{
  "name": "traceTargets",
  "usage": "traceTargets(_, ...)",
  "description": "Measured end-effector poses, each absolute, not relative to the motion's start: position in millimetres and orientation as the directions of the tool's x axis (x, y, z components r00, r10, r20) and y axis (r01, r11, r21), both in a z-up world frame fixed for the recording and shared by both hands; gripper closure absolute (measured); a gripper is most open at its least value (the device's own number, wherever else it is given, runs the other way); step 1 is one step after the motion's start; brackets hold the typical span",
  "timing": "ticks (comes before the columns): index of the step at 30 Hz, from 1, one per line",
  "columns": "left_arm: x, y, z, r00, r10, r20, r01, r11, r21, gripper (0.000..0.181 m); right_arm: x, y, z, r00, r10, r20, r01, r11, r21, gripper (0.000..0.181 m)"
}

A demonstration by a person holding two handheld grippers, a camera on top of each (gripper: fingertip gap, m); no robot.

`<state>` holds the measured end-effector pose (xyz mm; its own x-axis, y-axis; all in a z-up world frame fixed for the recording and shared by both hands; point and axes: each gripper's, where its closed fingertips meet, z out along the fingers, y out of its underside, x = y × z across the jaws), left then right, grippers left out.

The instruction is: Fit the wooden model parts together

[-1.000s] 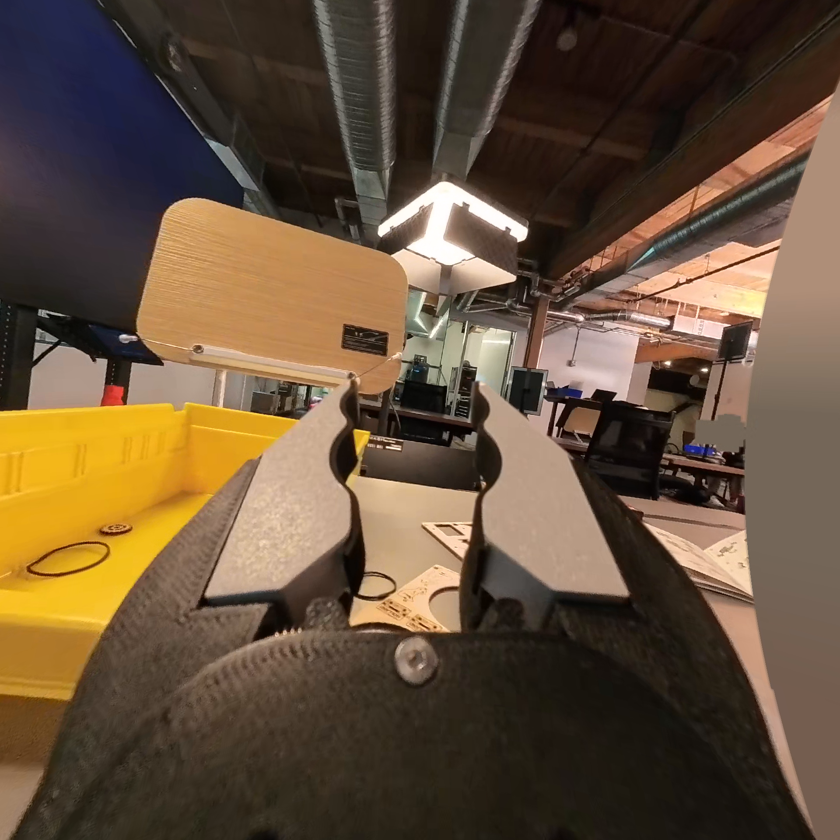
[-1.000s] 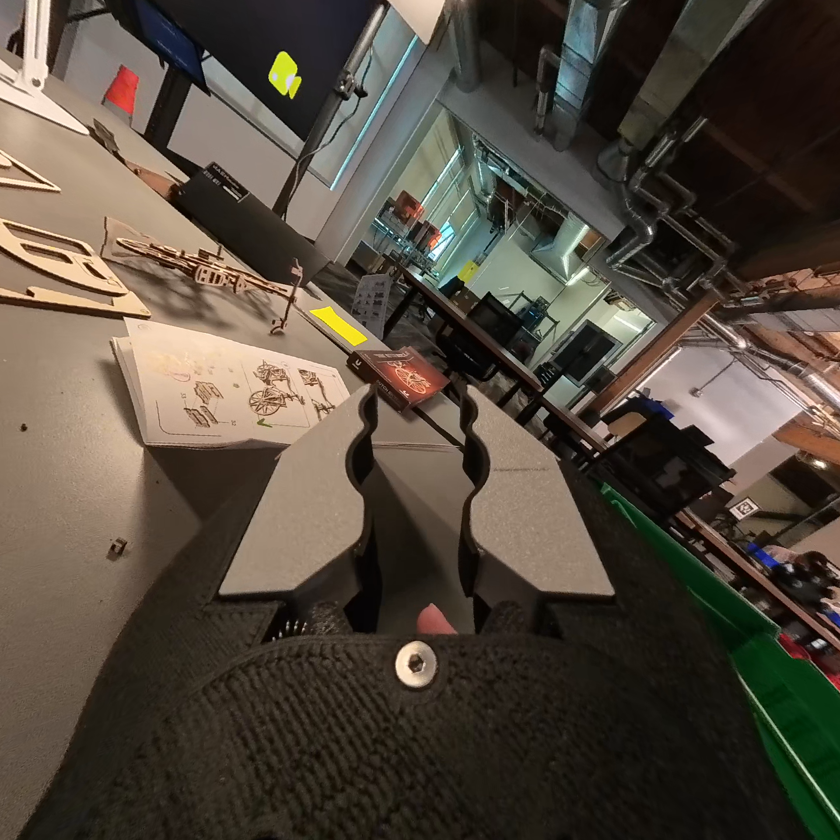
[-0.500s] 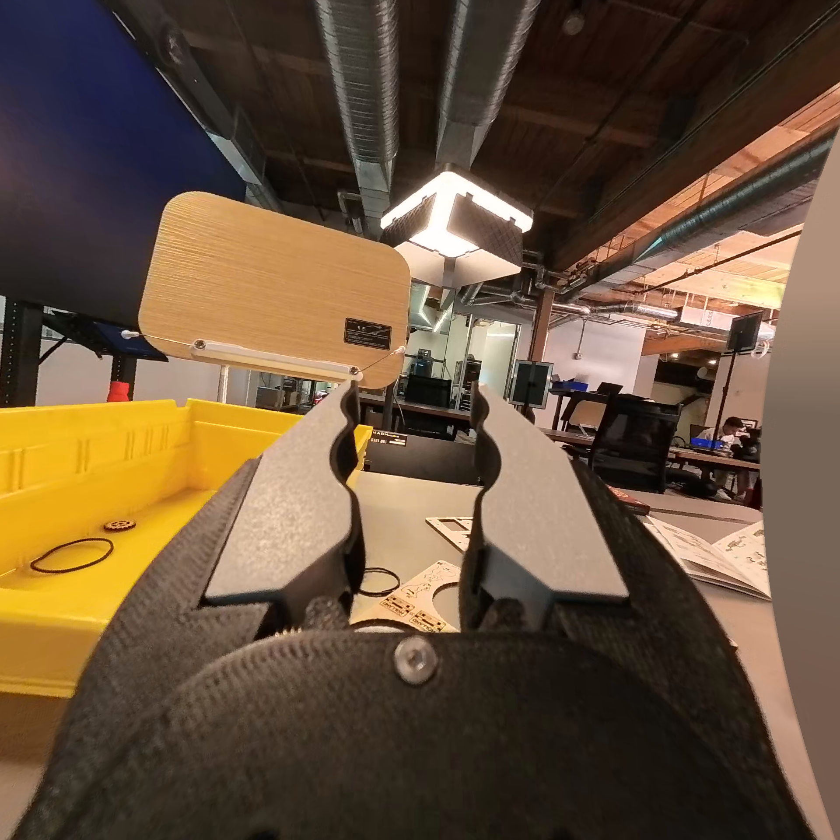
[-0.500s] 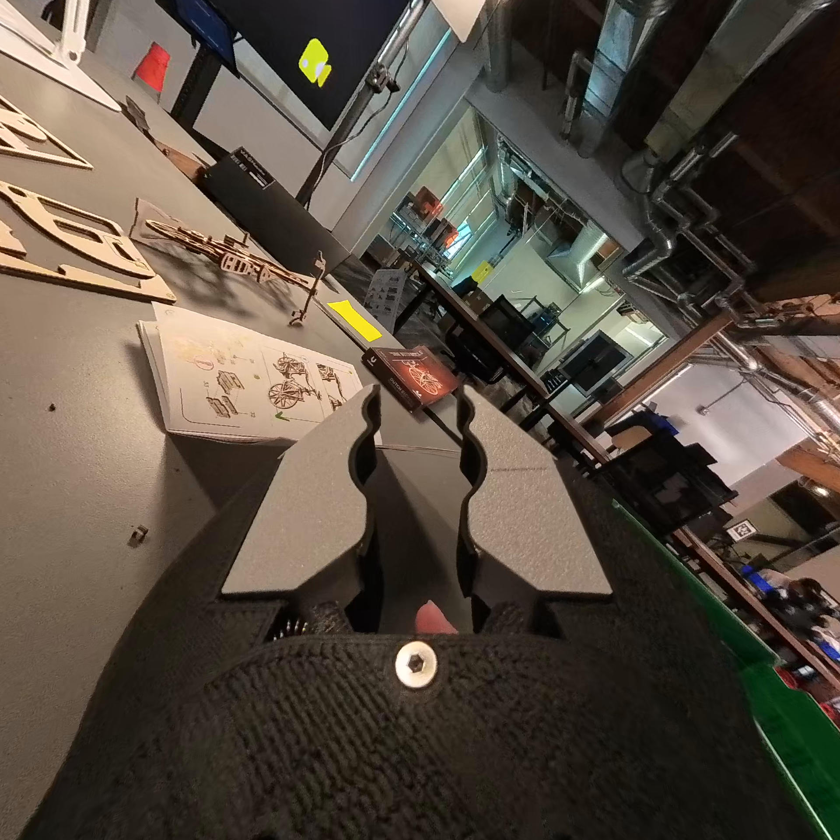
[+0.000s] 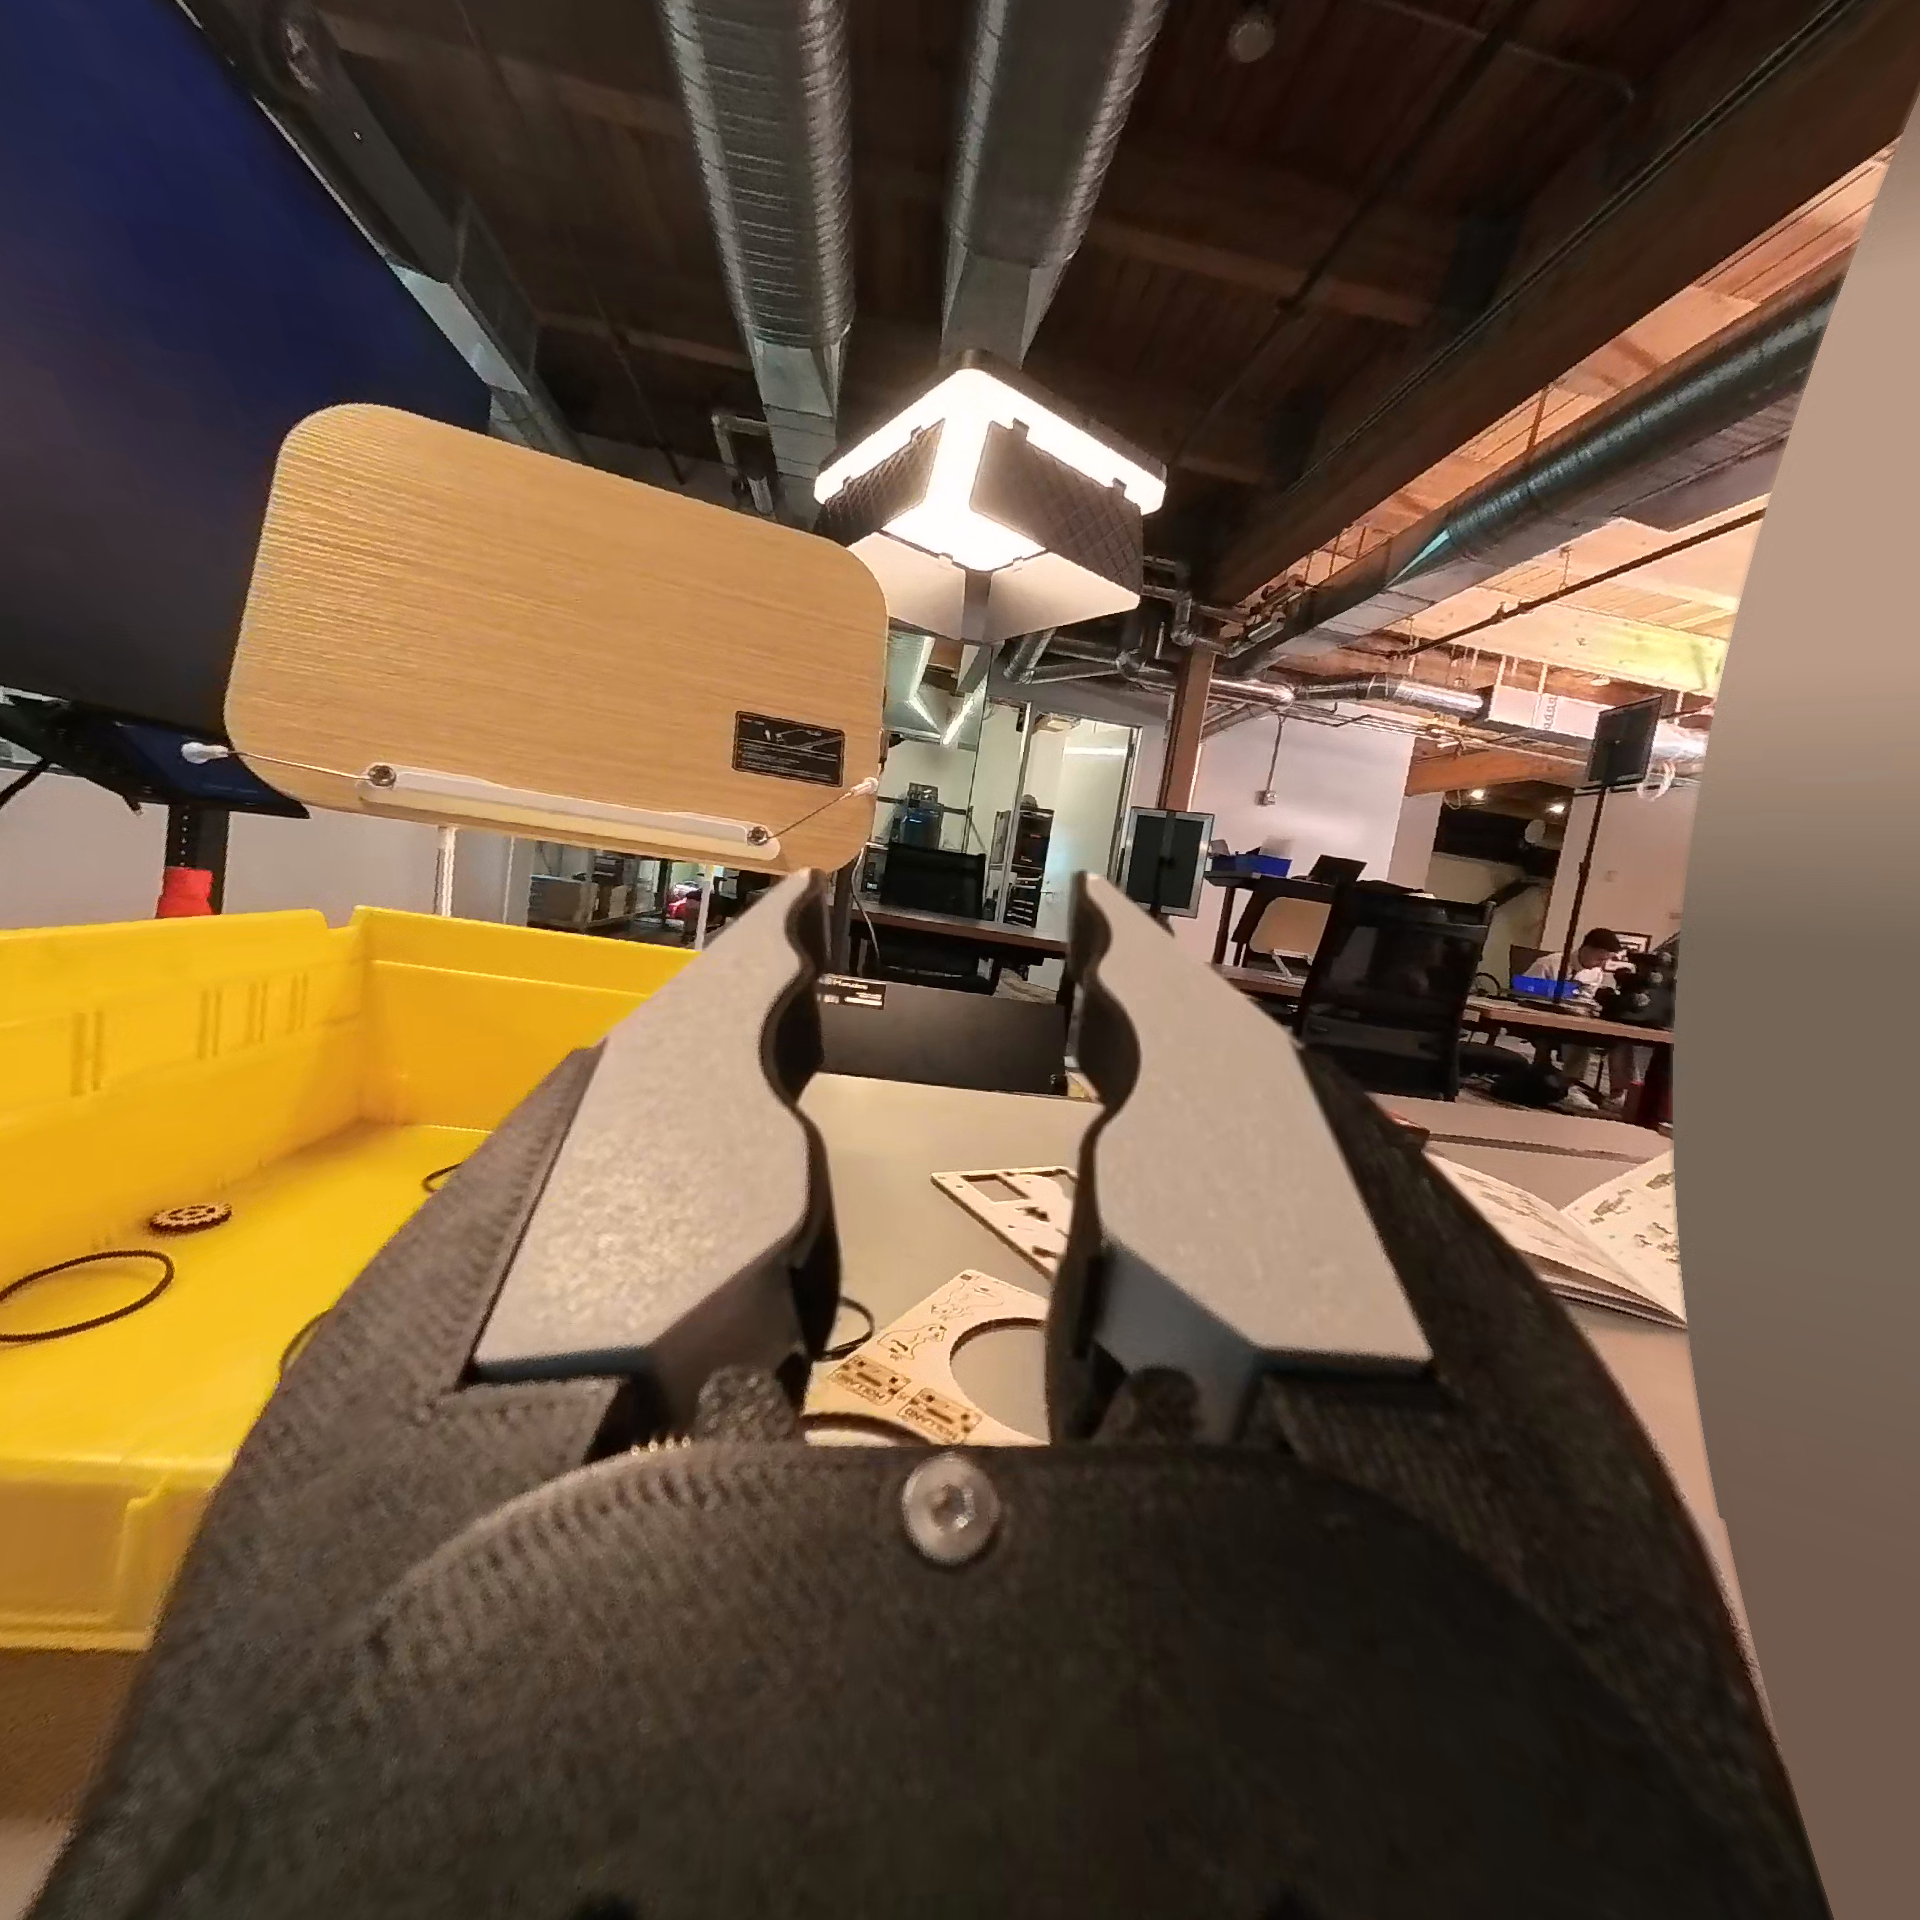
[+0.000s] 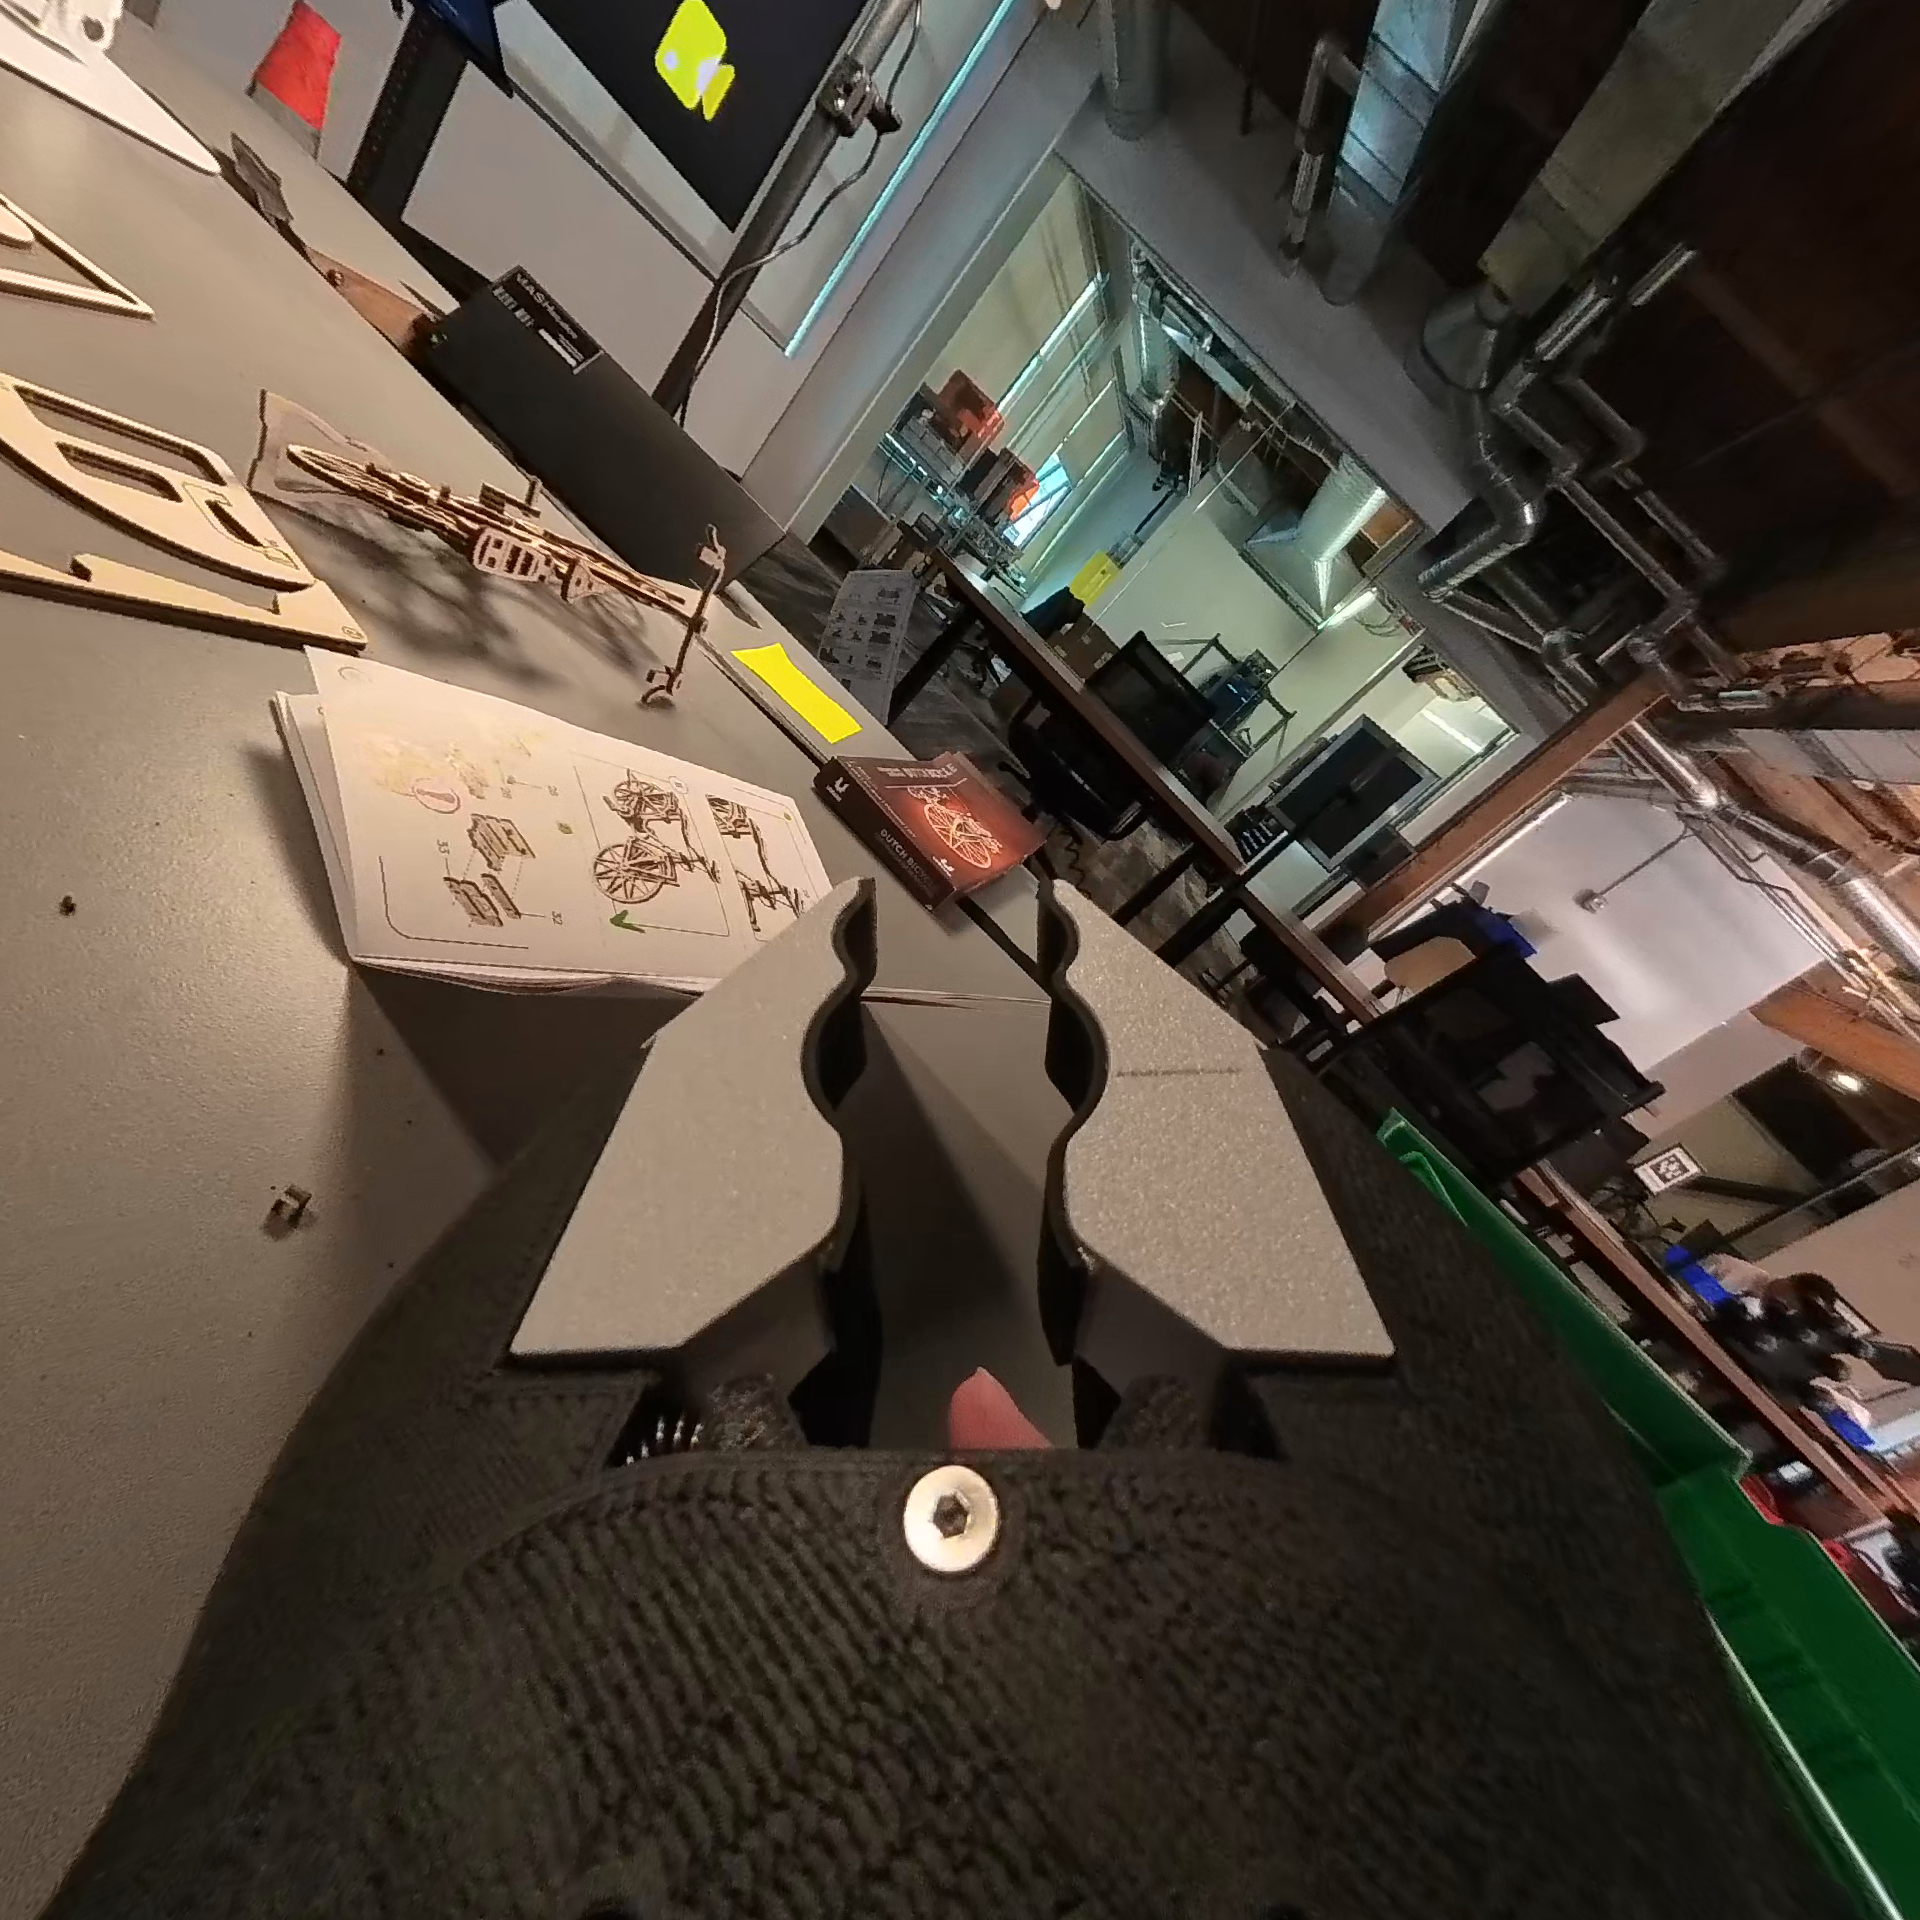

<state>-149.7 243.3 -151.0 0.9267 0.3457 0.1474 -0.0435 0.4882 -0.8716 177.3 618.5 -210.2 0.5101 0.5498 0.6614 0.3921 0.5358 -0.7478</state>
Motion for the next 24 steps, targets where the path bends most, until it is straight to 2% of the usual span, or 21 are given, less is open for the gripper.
traceTargets(13,-151,240,-150,0.923,0.352,0.158,-0.044,0.501,-0.864,0.138,177,619,-212,0.506,0.548,0.666,0.401,0.534,-0.744,0.152)
traceTargets(16,-151,230,-144,0.912,0.382,0.149,-0.085,0.53,-0.844,0.146,177,619,-212,0.506,0.546,0.668,0.404,0.534,-0.743,0.152)
traceTargets(19,-149,222,-140,0.898,0.421,0.129,-0.137,0.546,-0.827,0.147,177,620,-213,0.506,0.544,0.67,0.408,0.533,-0.741,0.152)
traceTargets(24,-152,221,-141,0.895,0.421,0.149,-0.122,0.552,-0.825,0.146,179,622,-212,0.514,0.525,0.679,0.423,0.533,-0.733,0.152)
